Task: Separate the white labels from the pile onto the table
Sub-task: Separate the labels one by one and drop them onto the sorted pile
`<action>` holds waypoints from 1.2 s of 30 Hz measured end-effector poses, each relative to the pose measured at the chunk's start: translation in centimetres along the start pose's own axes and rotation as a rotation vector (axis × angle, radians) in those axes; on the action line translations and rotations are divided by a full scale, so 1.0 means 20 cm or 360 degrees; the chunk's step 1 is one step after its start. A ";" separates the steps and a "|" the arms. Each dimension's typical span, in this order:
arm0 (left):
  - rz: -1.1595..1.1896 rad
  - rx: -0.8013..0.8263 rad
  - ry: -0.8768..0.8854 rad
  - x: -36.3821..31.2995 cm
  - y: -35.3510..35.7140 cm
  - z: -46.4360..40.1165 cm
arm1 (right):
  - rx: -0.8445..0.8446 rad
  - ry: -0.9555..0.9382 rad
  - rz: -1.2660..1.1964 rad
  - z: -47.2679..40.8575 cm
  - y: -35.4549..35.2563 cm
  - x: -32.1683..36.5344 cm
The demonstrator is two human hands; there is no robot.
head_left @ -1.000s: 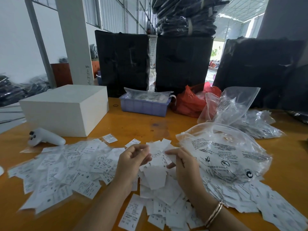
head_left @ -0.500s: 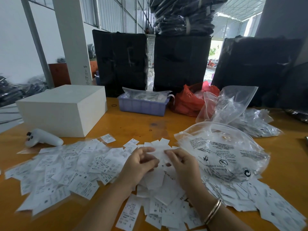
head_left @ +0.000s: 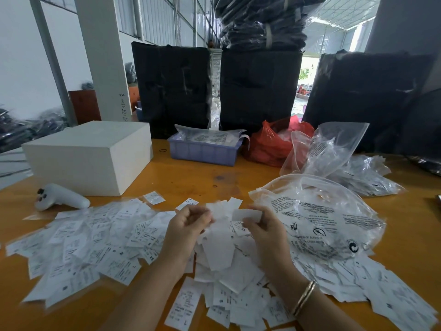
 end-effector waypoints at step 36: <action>-0.0931 0.0011 0.0771 -0.07 0.03 0.06 | 0.0182 -0.0338 0.0313 0.02 0.02 0.01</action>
Point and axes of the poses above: each hand's wrist, its own z-axis away from the middle knuckle, its own y-axis out of the palm, x = y × z, the point moved 3 cm from there along -z, towards the middle knuckle, and after that the axes turned 9 degrees about -z, right-handed, at the moved point
